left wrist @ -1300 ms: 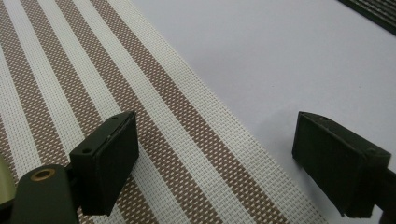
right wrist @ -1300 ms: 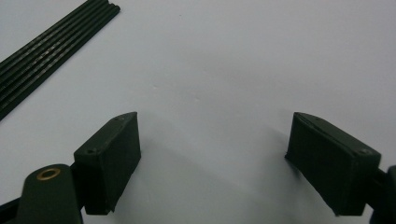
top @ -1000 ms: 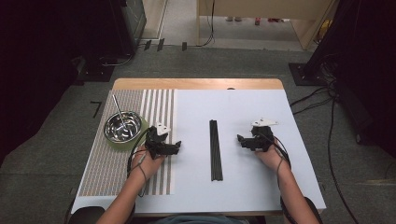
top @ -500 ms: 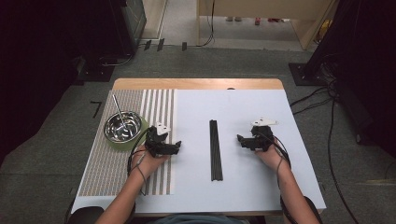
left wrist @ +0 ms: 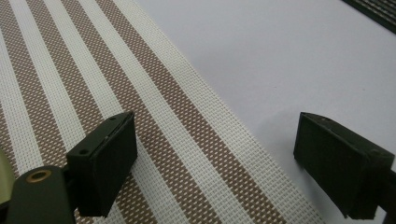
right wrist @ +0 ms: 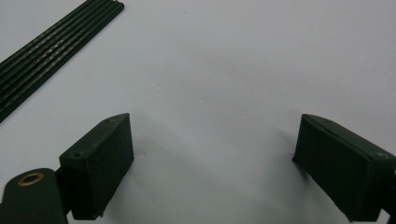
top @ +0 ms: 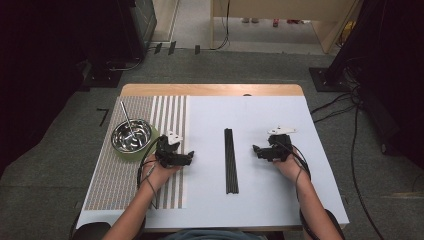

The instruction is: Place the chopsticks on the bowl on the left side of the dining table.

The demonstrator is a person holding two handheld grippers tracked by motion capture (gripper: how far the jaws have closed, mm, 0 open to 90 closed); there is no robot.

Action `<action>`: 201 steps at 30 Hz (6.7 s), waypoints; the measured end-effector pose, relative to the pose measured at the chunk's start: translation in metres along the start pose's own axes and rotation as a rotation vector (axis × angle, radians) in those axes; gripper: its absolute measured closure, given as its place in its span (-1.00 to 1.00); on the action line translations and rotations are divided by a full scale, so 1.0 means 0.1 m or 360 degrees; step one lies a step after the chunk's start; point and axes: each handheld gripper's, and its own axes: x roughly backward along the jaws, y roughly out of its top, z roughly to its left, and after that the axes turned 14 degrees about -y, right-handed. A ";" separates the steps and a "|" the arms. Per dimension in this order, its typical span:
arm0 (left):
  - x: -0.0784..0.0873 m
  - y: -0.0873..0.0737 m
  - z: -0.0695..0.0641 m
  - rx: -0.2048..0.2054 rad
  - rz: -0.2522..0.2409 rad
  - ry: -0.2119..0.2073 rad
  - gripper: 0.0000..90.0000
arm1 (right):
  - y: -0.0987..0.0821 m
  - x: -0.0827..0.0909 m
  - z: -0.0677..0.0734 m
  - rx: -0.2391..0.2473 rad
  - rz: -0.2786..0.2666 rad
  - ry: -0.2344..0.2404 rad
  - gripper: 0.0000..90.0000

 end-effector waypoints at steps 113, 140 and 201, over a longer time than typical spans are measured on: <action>-0.24 0.30 -0.73 0.0096 -0.0070 -0.0198 -0.66 | 0.00 0.00 0.00 0.0005 -0.0003 -0.0001 -0.75; -0.38 0.28 -0.98 0.0053 -0.0059 -0.0233 -0.66 | 0.00 0.00 0.00 0.0001 0.0001 -0.0001 -0.75; -0.33 0.21 -0.96 -0.0090 0.0034 -0.0161 0.33 | 0.00 0.00 0.00 0.0001 0.0001 -0.0001 -0.75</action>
